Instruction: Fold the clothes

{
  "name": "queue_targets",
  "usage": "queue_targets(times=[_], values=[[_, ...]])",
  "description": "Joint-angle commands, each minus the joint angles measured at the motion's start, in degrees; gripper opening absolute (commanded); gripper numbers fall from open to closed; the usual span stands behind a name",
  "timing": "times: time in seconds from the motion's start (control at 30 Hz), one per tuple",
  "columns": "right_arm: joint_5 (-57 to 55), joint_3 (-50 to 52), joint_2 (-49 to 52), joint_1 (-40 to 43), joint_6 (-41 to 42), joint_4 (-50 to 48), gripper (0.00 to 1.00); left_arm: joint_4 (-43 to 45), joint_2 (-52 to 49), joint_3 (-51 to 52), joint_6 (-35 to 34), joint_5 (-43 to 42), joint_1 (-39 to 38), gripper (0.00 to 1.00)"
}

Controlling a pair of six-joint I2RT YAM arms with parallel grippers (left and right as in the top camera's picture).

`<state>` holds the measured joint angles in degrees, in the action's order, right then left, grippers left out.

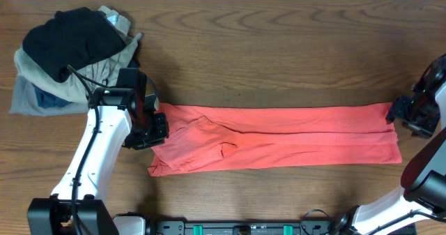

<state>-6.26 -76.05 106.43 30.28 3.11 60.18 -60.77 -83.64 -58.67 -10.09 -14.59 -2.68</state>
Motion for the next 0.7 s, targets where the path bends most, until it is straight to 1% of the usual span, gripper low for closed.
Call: queue_targets(times=[0.0, 0.2, 0.37, 0.5, 0.6, 0.67], values=[[2.3, 3.2, -0.3, 0.5, -3.5, -1.7, 0.7, 0.3, -0.4, 0.4, 0.5, 0.7, 0.1, 0.16], [1.7, 9.6, -0.3, 0.5, -3.7, -7.1, 0.7, 0.5, -0.4, 0.4, 0.6, 0.7, 0.1, 0.16], [1.6, 15.3, -0.3, 0.6, -3.7, -13.6, 0.75, 0.4, -0.4, 0.4, 0.6, 0.7, 0.1, 0.16], [2.2, 18.5, -0.3, 0.5, -3.7, -17.2, 0.73, 0.4, -0.4, 0.4, 0.6, 0.7, 0.1, 0.16], [5.1, 19.9, -0.3, 0.5, -6.8, -18.5, 0.64, 0.4, -0.4, 0.4, 0.5, 0.7, 0.1, 0.16], [7.5, 20.3, -0.3, 0.5, -8.7, -19.1, 0.53, 0.4, -0.4, 0.4, 0.5, 0.7, 0.1, 0.15]])
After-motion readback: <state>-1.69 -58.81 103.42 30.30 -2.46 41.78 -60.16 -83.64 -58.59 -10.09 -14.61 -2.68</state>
